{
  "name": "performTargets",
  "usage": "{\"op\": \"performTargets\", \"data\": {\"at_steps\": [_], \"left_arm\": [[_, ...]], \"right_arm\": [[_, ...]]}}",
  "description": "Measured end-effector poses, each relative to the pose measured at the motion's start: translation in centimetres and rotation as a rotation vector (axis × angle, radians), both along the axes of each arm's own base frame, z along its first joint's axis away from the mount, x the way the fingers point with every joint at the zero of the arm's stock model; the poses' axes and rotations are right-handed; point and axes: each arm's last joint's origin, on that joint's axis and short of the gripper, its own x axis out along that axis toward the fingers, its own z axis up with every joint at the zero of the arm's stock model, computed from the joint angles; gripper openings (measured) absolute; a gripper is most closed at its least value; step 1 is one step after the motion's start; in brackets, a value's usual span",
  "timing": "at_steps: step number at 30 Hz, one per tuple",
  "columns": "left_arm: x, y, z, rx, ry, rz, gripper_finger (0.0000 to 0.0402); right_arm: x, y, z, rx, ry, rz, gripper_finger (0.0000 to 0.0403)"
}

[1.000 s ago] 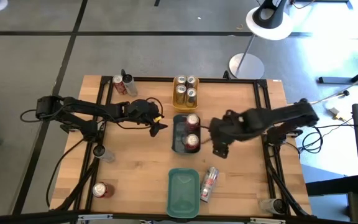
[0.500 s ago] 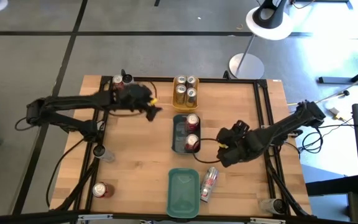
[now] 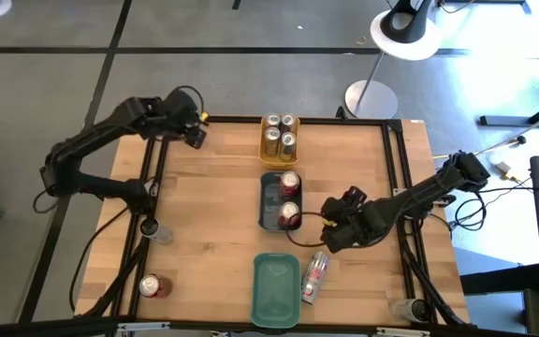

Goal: Sort soda cans
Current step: Move the bottom left white, pink soda can from bottom middle to the middle of the table

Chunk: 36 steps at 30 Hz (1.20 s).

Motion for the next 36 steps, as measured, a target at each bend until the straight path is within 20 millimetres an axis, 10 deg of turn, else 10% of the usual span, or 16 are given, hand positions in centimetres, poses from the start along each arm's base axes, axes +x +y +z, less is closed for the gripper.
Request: {"op": "performTargets", "data": {"at_steps": [22,36], "left_arm": [[-0.1,2.4,-2.1,-0.148,0.142,0.023,0.0292],[5.5,-3.7,-1.6,-0.104,-0.034,-0.296,0.0292]], "right_arm": [[0.3,0.1,0.1,-0.023,-0.025,0.033,0.0353],[-0.2,1.2,-0.1,0.077,0.044,0.136,0.0353]]}}
